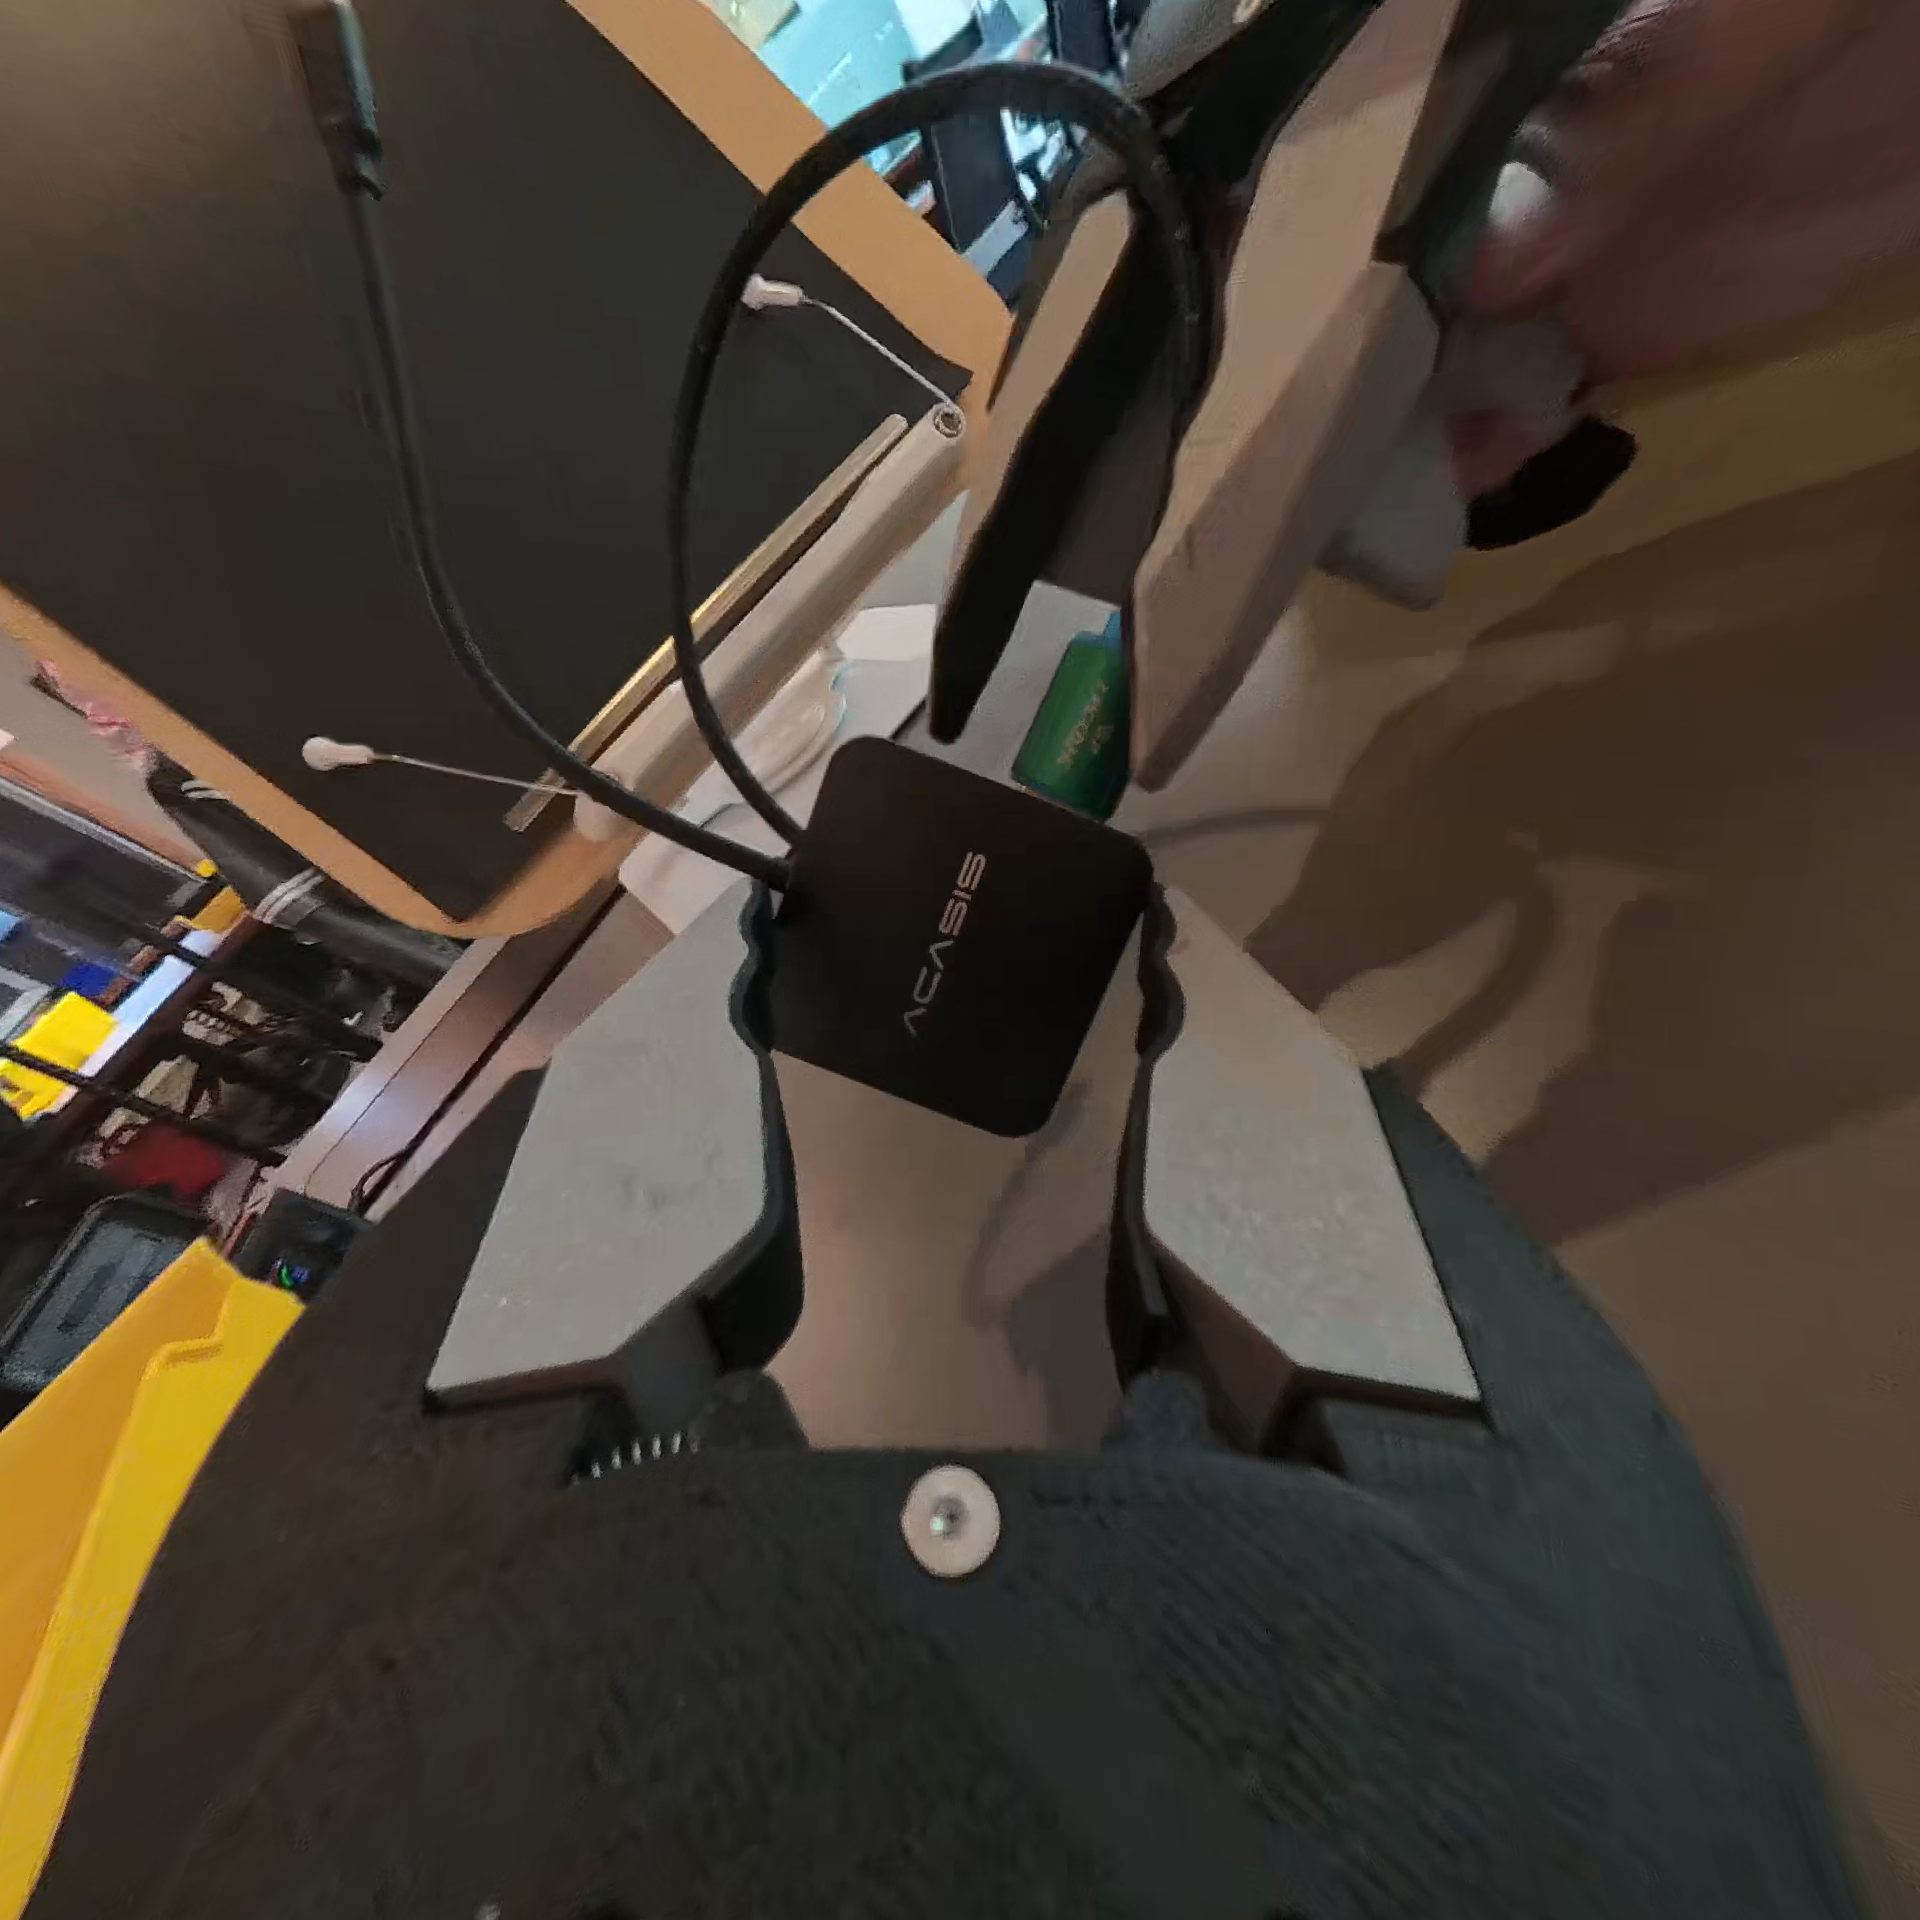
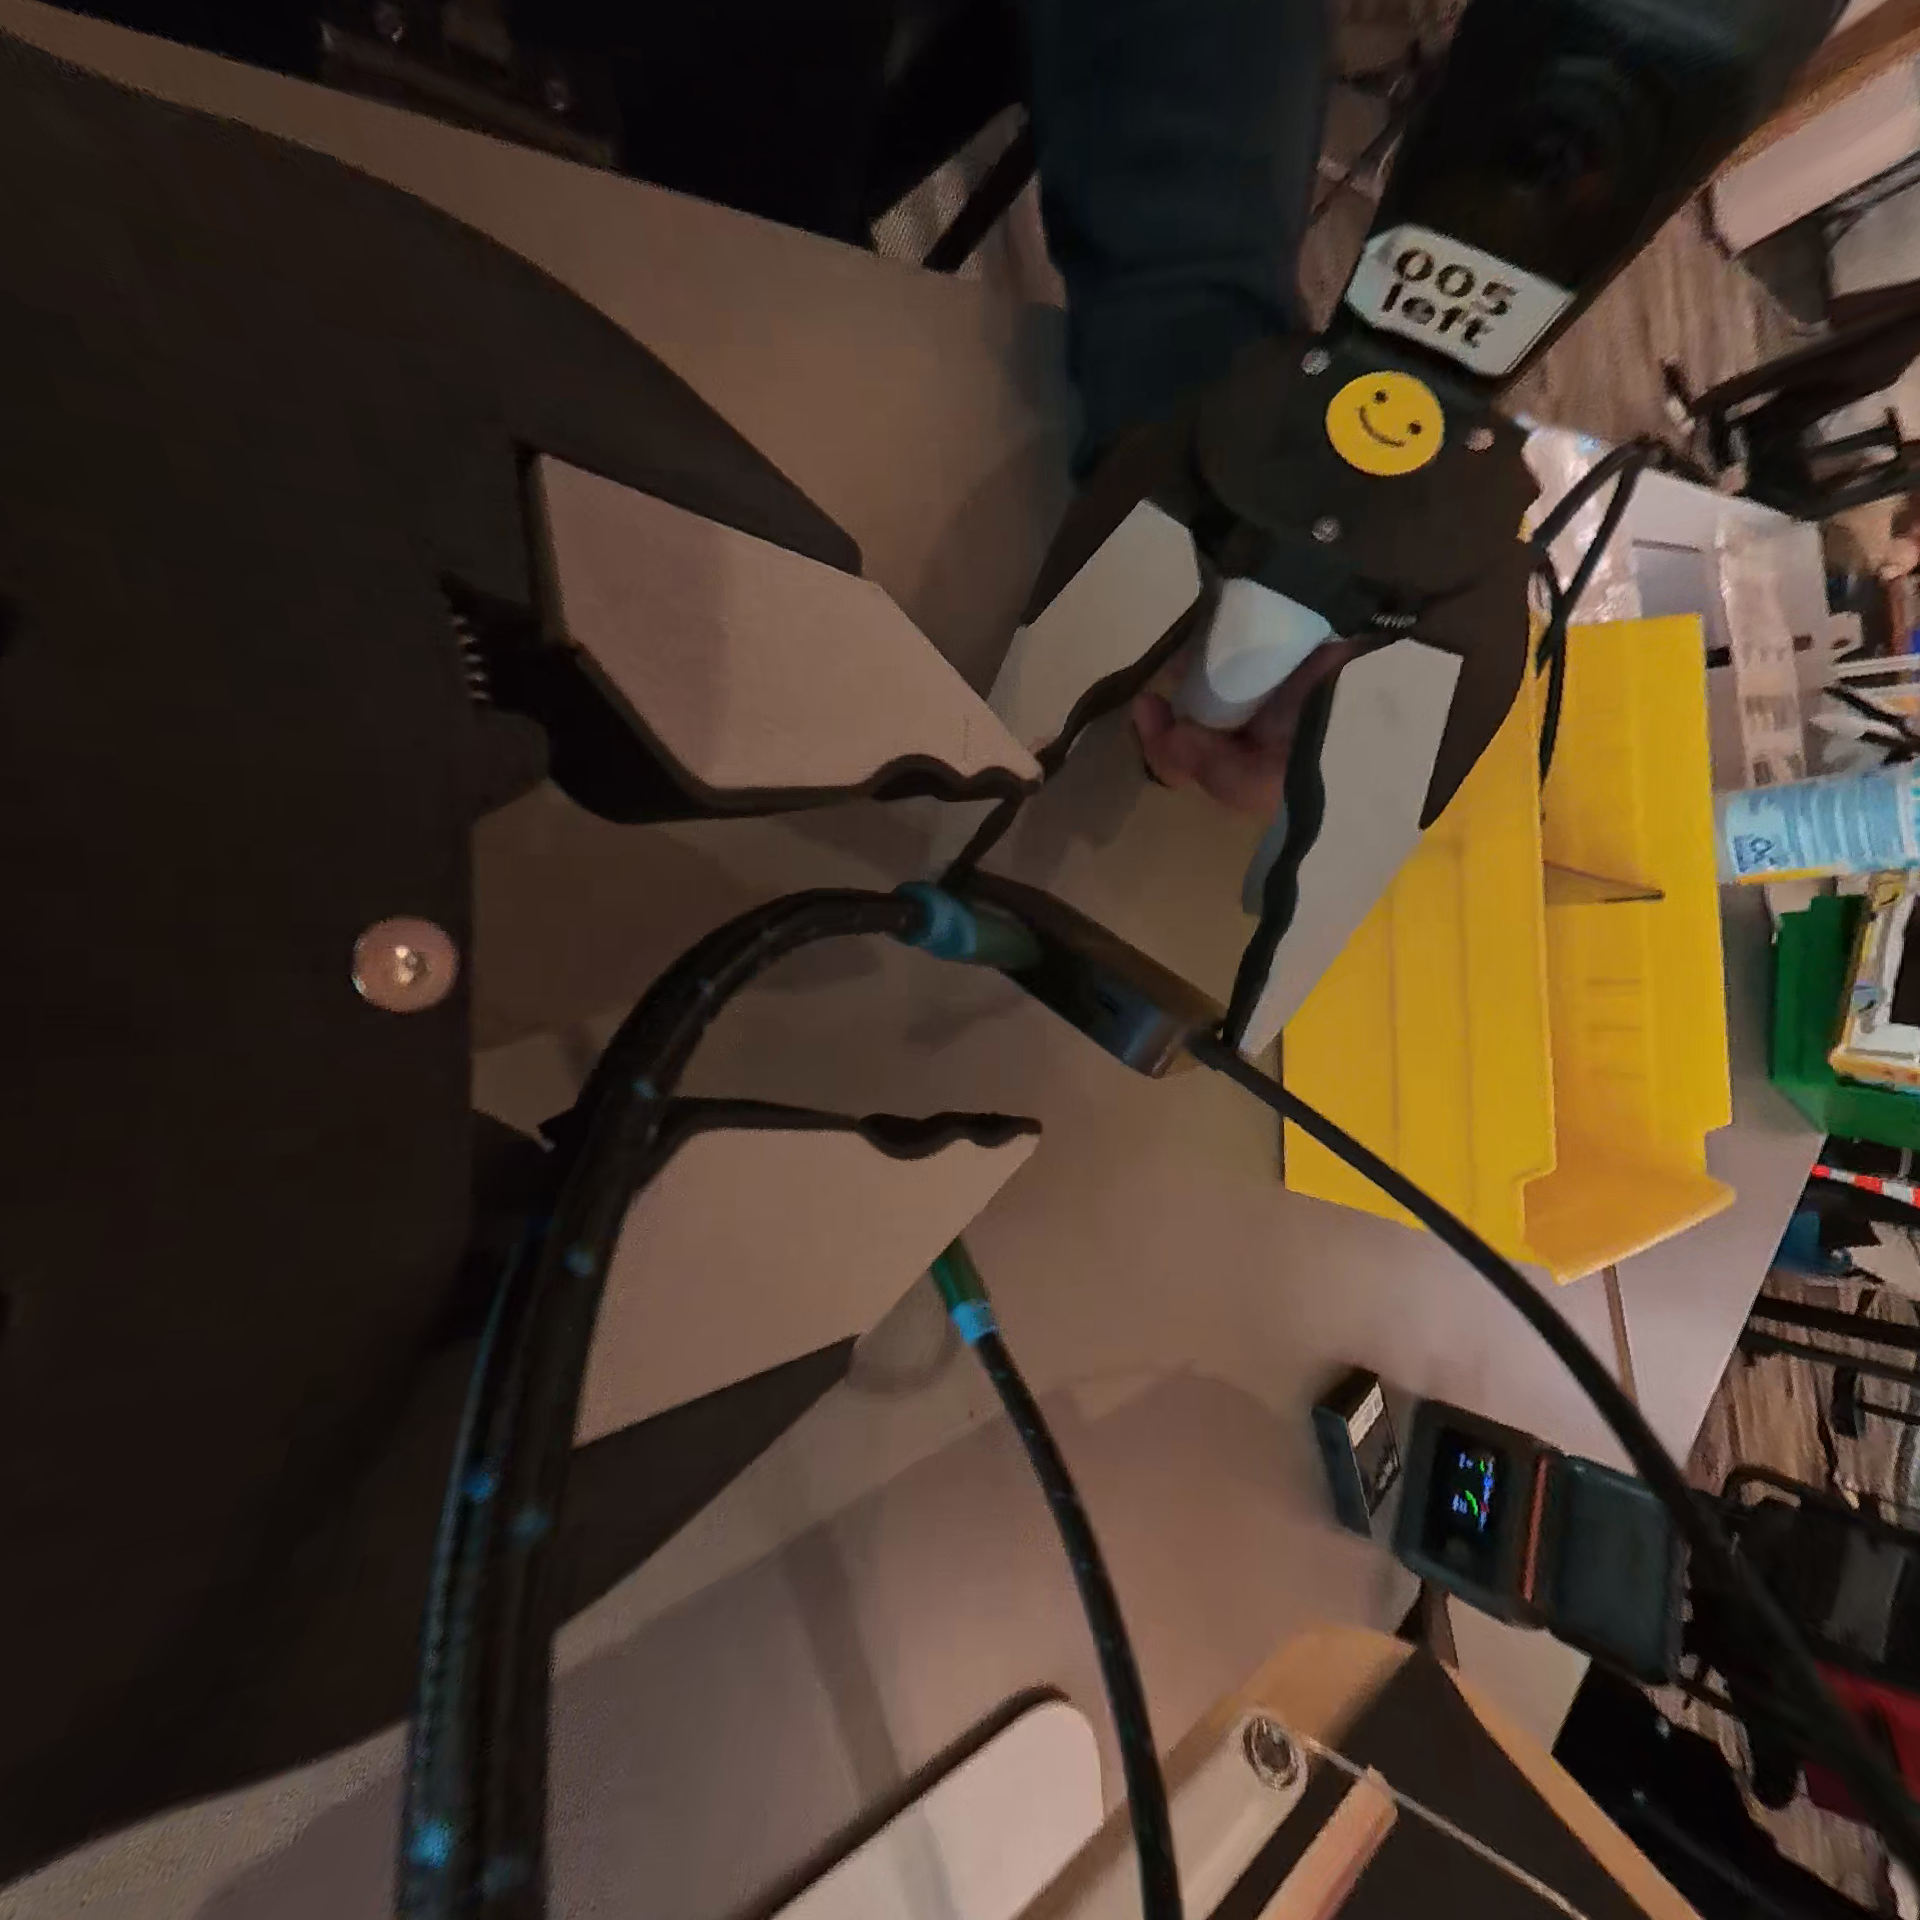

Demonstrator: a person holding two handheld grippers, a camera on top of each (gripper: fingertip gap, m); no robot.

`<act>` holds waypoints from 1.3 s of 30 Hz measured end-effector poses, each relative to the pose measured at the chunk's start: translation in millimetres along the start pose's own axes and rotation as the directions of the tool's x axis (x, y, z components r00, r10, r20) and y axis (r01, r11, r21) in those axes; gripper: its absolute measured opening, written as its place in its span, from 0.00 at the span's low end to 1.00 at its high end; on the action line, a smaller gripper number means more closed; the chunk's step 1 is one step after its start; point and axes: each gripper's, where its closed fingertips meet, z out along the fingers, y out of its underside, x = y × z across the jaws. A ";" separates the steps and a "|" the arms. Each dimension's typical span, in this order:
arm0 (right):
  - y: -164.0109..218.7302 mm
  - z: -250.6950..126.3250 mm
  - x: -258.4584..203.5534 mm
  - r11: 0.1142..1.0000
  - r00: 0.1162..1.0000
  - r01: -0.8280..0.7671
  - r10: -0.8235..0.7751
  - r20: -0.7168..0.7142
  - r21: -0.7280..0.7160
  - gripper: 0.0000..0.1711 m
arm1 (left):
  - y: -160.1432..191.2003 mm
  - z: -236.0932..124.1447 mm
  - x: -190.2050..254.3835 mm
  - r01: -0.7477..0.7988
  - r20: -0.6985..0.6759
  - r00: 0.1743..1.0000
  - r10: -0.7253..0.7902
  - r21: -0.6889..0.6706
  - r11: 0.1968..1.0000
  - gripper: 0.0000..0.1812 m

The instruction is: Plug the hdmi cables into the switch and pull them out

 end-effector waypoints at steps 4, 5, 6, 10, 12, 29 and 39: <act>-11.0 2.5 5.6 0.995 0.998 -0.048 0.050 -0.024 0.088 0.23 | -4.5 -1.8 -1.1 0.010 0.009 1.000 -0.010 0.015 1.000 0.38; -11.2 3.3 6.2 0.993 0.997 -0.072 0.074 -0.018 0.093 0.30 | -8.3 -3.3 -1.9 0.014 0.014 1.000 -0.015 0.031 0.999 0.38; -8.8 5.4 6.6 0.991 0.994 -0.107 0.108 -0.007 0.083 0.34 | -10.9 -4.2 -2.5 0.014 0.021 1.000 -0.015 0.040 0.999 0.38; -7.4 12.9 -2.5 0.975 0.977 -0.201 0.193 0.092 0.090 0.14 | -16.1 -5.7 -3.7 -0.033 0.063 0.998 0.030 0.051 0.998 0.38; -9.1 14.6 -4.3 0.970 0.972 -0.219 0.206 0.113 0.108 0.12 | -12.7 -4.1 -2.5 -0.024 0.050 0.998 0.022 0.034 0.999 0.38; -52.4 -106.4 10.5 0.960 0.839 0.191 -0.267 -0.475 -0.204 0.07 | 19.1 -5.1 -30.6 0.227 0.103 0.969 -0.223 -0.033 0.973 0.33; -112.2 -324.5 28.2 0.939 0.537 0.151 -0.339 -0.772 -0.308 0.06 | 19.7 -3.5 -22.4 0.108 0.135 0.986 -0.098 -0.068 0.992 0.28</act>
